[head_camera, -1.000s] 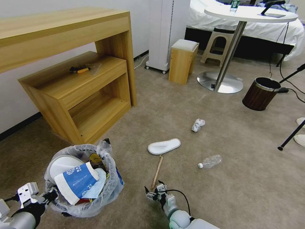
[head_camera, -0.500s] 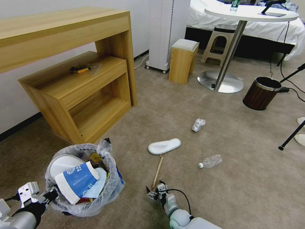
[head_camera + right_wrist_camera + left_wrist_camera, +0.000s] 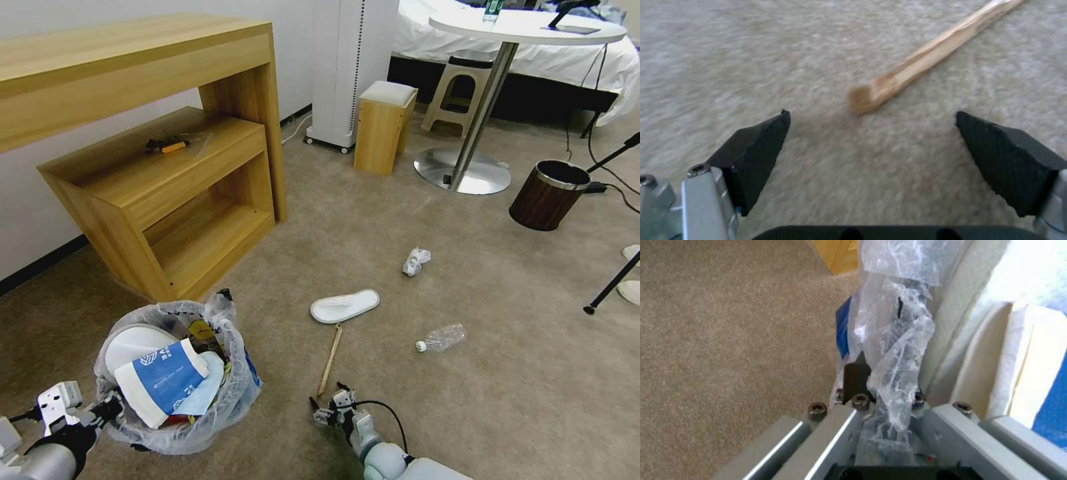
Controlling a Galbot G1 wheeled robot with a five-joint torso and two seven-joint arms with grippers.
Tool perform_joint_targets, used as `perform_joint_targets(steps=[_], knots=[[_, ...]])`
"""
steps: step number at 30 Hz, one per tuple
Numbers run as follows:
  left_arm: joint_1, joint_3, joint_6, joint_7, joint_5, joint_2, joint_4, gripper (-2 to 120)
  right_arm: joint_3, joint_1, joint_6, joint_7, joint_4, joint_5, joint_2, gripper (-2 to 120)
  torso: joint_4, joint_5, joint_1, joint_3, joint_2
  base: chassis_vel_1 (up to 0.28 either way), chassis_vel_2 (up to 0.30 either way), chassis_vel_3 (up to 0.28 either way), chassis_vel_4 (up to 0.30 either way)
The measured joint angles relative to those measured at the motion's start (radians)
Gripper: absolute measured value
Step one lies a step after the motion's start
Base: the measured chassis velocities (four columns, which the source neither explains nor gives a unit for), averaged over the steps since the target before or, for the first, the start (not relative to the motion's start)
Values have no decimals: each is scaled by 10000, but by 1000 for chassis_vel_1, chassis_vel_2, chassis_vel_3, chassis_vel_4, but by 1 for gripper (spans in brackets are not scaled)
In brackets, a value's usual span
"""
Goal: Pick up the trash bin and place the garbage on the floor into it.
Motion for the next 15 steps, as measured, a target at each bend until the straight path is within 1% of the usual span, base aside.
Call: perform_joint_targets(steps=[1, 2, 3, 4, 5, 7, 12, 13, 15], knots=[[0, 0, 0, 0, 0, 0, 0, 0, 0, 0, 0, 0, 0, 0, 0, 92, 0, 0, 0, 0, 0, 0, 0, 0, 0], [0, 8, 0, 2, 1, 1, -3, 0, -134, 76, 48, -269, 94, 115, -162, 92, -2, 5, 0, 2, -2, 0, 0, 0, 0], [0, 9, 0, 4, 2, 11, -4, 0, -190, 151, 68, -458, 154, 162, -293, 93, 4, 5, 0, 2, -1, 0, 0, 0, 0], [0, 9, 0, 4, 2, 11, -4, 0, -190, 151, 68, -458, 154, 162, -293, 93, 4, 5, 0, 2, -1, 0, 0, 0, 0], [-2, 12, 0, 4, 2, 39, -5, 0, -300, 307, 125, -713, 238, 277, -531, 93, 11, -1, 0, 1, -1, 0, 0, 0, 0], [-11, 41, 0, 4, 2, 77, -5, 0, -503, 558, 261, -1118, 359, 398, -946, 93, 10, -12, 1, 1, -2, 0, 0, 0, 0], [-38, 61, 0, 7, 0, 116, 16, 0, -717, 831, 393, -1340, 478, 563, -1270, 92, 13, -6, 0, -1, 0, 0, 0, 0, 0], [-58, 82, -1, 6, 2, 147, 46, 0, -858, 1019, 438, -1442, 560, 670, -1523, 91, 13, -12, 0, -2, 0, 0, 0, 0, 0], [-72, 95, 0, 7, 1, 151, 64, 0, -942, 1140, 473, -1502, 583, 702, -1640, 91, 12, -18, 1, -3, 1, 0, 0, 0, 0]])
